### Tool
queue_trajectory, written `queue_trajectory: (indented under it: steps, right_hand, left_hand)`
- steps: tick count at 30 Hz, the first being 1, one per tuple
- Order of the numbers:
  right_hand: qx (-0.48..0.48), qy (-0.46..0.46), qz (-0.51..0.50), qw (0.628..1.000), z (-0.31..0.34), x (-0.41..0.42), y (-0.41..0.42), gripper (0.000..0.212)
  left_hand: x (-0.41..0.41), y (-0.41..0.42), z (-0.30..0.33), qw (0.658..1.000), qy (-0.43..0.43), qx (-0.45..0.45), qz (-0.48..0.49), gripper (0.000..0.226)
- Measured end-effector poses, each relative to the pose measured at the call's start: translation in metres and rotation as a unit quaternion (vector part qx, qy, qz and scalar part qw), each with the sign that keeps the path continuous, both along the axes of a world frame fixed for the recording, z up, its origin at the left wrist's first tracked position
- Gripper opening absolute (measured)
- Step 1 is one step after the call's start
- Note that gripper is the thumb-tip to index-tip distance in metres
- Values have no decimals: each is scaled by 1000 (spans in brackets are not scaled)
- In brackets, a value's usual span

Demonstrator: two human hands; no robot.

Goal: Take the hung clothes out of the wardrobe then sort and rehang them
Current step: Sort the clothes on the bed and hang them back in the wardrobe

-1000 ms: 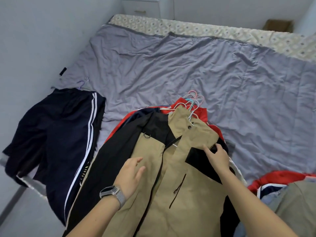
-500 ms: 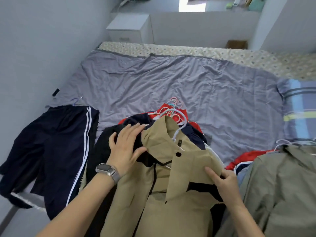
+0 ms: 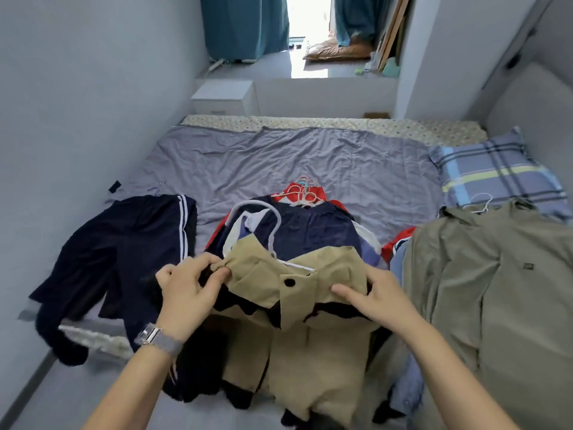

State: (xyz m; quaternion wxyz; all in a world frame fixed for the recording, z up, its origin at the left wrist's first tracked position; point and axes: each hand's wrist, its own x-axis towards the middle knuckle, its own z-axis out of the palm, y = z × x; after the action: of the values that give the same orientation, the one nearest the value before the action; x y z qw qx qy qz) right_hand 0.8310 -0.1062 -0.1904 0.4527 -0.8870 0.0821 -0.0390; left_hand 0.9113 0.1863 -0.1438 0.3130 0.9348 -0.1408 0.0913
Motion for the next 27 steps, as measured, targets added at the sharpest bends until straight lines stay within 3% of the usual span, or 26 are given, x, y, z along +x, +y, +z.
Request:
queue_trajectory:
  steps: [2,4,8,11,16,18,23,27]
  right_hand:
    - [-87,-24,4,996,19,-27,43,40]
    - [-140,-40,31,989,34,-48,79,48]
    - [-156,-42,35,986,64,-76,116,62]
    - [-74,-59,9,995,105,-90,121,49]
    - [130,-60,-17,990,178,-104,99,11]
    - [186,-58,1,981,193,-110,92,11]
    - [209,-51,-3,977,202,-130,92,3]
    - [199,-50,-17,979,202,-141,92,5]
  left_hand:
    - [-37,30,13,1000,-2,20,21,25]
    - [-67,51,26,999,-4,36,33,23]
    - [-101,70,57,997,-29,36,61,21]
    - [-106,73,86,997,-64,1,50,16]
    - [-105,67,130,989,-130,-69,22,28]
    - [-108,68,135,985,-140,-96,19,22]
    - [-123,83,118,977,-187,-99,32,33]
    - [-141,80,105,974,-162,-130,87,36]
